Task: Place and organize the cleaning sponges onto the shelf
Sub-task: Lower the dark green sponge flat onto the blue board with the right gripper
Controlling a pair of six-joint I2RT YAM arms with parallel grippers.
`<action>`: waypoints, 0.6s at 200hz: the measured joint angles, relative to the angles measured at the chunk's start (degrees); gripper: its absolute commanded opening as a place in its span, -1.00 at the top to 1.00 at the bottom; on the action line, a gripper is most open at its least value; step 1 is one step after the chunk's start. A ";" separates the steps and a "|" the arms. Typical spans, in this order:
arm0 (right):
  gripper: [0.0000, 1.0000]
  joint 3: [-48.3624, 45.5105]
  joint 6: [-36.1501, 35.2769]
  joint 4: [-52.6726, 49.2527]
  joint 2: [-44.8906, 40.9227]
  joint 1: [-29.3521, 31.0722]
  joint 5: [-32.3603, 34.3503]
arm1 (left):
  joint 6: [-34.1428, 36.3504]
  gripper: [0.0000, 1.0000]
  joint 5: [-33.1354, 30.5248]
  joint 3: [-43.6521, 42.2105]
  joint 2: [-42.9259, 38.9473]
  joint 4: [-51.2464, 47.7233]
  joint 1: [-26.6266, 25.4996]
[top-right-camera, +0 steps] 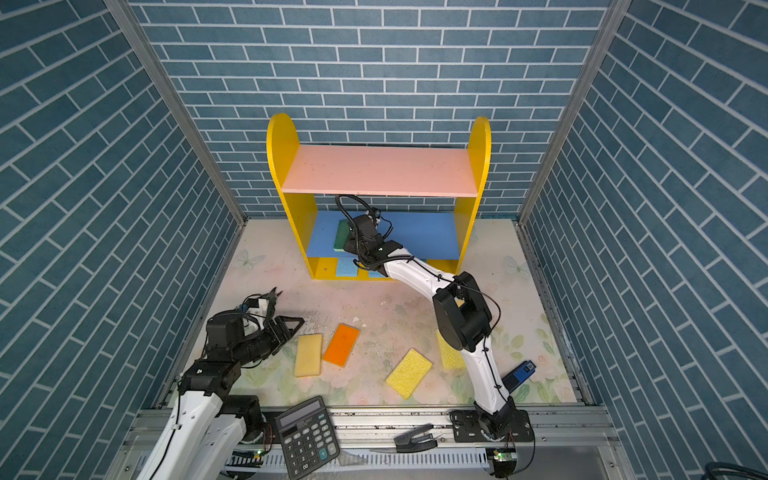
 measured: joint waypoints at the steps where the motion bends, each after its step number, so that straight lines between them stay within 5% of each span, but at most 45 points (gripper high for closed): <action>1: 1.00 0.00 0.00 0.00 0.00 0.00 0.00 | 0.00 -0.25 0.00 0.00 0.00 0.00 0.00; 120: 1.00 -1.73 0.00 1.03 -0.76 0.09 0.15 | 0.00 -0.25 -0.22 -0.02 -1.66 -0.92 0.00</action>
